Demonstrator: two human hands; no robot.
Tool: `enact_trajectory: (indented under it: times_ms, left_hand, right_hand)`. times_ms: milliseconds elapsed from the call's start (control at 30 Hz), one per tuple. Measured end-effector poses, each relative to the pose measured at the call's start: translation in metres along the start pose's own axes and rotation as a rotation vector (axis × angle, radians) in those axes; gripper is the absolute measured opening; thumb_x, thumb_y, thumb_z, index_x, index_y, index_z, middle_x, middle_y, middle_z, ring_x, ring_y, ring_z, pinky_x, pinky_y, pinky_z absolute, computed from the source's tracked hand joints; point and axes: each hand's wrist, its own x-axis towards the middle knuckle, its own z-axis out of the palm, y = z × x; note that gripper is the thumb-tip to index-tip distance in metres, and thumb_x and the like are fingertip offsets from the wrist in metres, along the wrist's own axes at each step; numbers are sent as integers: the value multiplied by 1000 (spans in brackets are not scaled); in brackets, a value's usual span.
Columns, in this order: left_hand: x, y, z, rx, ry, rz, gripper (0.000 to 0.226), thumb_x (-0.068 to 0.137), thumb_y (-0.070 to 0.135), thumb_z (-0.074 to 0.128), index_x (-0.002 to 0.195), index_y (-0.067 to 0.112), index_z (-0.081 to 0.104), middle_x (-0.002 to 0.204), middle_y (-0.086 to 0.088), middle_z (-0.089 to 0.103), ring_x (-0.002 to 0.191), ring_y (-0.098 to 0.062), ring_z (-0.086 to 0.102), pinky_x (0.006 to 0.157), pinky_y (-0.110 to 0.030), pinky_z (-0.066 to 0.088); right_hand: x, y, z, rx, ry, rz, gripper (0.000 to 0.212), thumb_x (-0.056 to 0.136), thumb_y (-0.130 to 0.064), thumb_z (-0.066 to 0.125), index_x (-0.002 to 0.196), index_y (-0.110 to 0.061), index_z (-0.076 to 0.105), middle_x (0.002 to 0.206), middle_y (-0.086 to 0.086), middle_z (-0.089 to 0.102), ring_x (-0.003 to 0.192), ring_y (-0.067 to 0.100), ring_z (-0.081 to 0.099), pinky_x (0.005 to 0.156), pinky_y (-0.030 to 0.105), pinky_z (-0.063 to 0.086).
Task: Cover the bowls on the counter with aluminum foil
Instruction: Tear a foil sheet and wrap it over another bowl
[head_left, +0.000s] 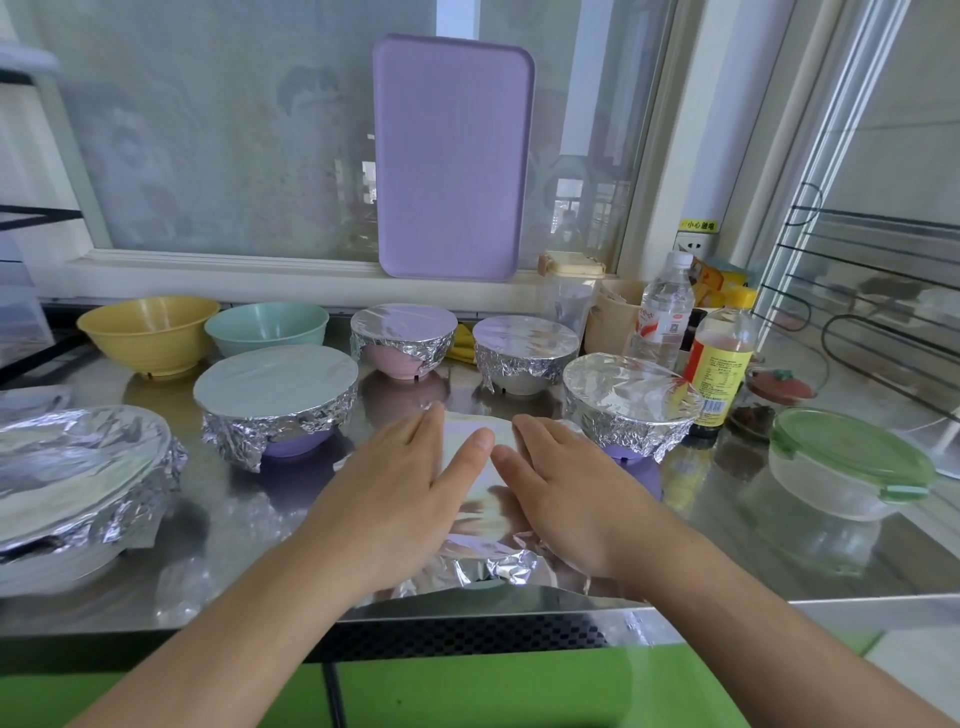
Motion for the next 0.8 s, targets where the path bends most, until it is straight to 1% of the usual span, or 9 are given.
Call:
enact_trajectory:
  times_ms: [100,167,267,367,467,533,600,700,800]
  left_hand:
    - [-5,-2,2,-3,32,5,91,94,78,11,162,19,25,169,7,28,154,-8,21,124,-31,22]
    - [-8,-3,4,9,31,-2,93,94,79,11,164,19,19,169,9,24,155,-8,18,125,-32,21]
    - [-7,-3,6,43,16,-6,99,90,82,7,166,19,16,171,9,19,157,-9,15,127,-38,20]
    - [-3,-4,7,69,39,15,94,93,80,6,160,18,28,167,6,28,153,-12,23,124,-39,26]
    - [-2,-6,8,87,64,57,89,94,76,1,156,20,32,163,3,36,150,-13,28,123,-37,28]
    - [-3,-8,8,47,81,59,80,98,70,7,157,23,32,162,5,37,149,-11,30,123,-34,28]
    - [-4,-8,7,33,89,65,79,99,69,7,157,23,33,162,5,38,148,-10,31,122,-33,29]
    - [-5,-8,7,110,87,71,90,88,73,-3,148,21,38,153,2,45,142,-14,38,116,-34,34]
    - [-5,-5,6,97,78,33,84,96,73,7,156,19,31,160,3,38,147,-15,33,119,-35,31]
  right_hand:
    - [-9,3,-1,22,12,5,20,112,-37,30,107,-18,34,99,8,46,92,33,42,78,41,36]
    - [-12,3,0,36,-22,38,21,110,-39,31,111,-18,34,101,8,45,93,33,42,79,42,37]
    - [-12,0,-6,13,-47,79,34,110,-42,25,114,-15,47,103,6,45,101,33,43,90,47,42]
    - [2,-13,-13,145,-162,121,44,105,-36,22,105,-9,56,106,9,54,105,34,50,93,52,46]
    - [21,-21,-15,321,-100,81,44,104,-35,21,123,-18,57,126,-1,59,124,21,51,110,44,39]
    - [28,-24,-16,332,-125,71,43,108,-32,27,139,-23,55,143,-4,57,135,18,47,116,39,34]
    - [32,-23,-15,303,-158,67,46,107,-36,26,143,-27,53,148,-5,55,138,17,46,116,39,34]
    - [33,-20,-12,240,-168,120,55,98,-48,15,126,-25,56,135,-6,59,131,20,51,109,44,41]
    - [33,-14,-9,116,-172,109,64,93,-51,2,115,-21,55,125,0,58,123,24,52,101,47,46]
